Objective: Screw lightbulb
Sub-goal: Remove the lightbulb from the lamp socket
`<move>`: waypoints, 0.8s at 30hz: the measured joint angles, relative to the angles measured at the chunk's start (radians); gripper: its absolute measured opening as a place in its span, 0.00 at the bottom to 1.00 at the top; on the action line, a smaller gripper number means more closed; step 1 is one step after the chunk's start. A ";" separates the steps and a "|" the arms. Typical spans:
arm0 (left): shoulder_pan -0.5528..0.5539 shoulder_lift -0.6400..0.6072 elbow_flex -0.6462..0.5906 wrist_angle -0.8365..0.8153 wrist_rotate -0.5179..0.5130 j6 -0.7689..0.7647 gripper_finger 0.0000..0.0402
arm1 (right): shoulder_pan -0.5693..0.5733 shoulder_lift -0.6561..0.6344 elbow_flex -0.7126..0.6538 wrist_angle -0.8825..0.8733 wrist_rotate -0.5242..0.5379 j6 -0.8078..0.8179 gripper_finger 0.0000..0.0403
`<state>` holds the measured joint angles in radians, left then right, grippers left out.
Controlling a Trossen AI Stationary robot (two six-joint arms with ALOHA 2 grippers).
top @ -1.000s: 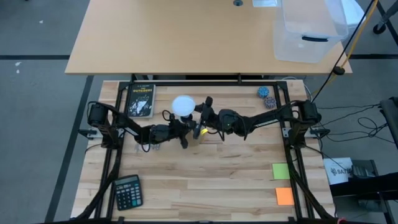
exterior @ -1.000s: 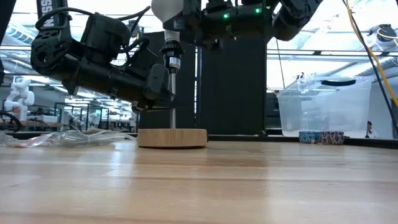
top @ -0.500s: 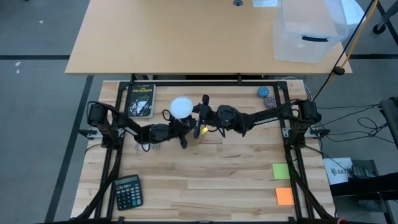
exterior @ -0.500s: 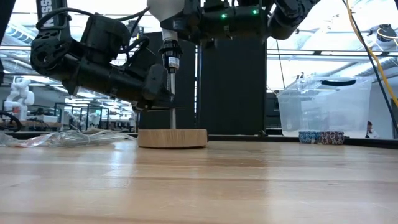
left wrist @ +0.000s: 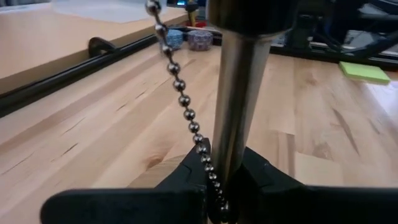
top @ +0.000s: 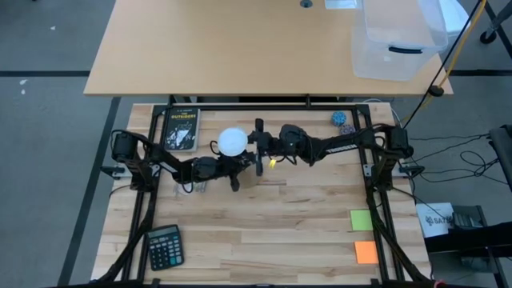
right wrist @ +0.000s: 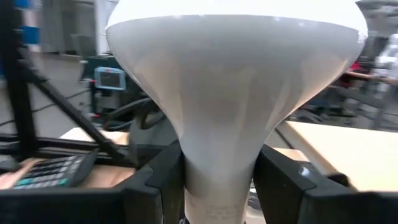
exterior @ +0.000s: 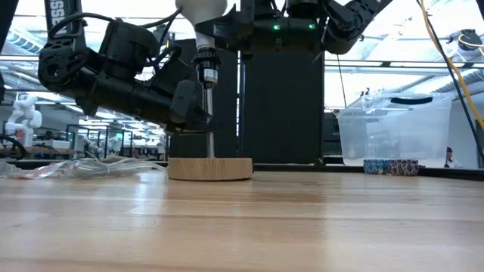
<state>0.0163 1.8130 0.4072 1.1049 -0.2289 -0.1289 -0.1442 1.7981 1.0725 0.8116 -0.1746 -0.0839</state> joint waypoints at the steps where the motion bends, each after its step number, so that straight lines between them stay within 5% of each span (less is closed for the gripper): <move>1: 0.000 0.000 0.000 0.001 0.020 0.005 0.08 | -0.007 0.000 0.000 0.000 -0.032 0.001 0.38; 7: 0.000 0.000 0.003 0.009 0.166 0.056 0.08 | -0.050 0.000 0.002 0.000 -0.289 -0.011 0.37; 17: 0.006 0.002 0.005 -0.006 0.502 0.096 0.08 | -0.064 0.000 0.002 0.006 -0.574 0.028 0.38; 24: 0.008 0.000 0.007 -0.025 0.588 0.097 0.08 | -0.064 0.000 0.003 0.010 -0.660 0.078 0.39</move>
<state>0.0238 1.8133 0.4145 1.0795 0.3593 -0.0321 -0.2085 1.7981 1.0756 0.8213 -0.8349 -0.0055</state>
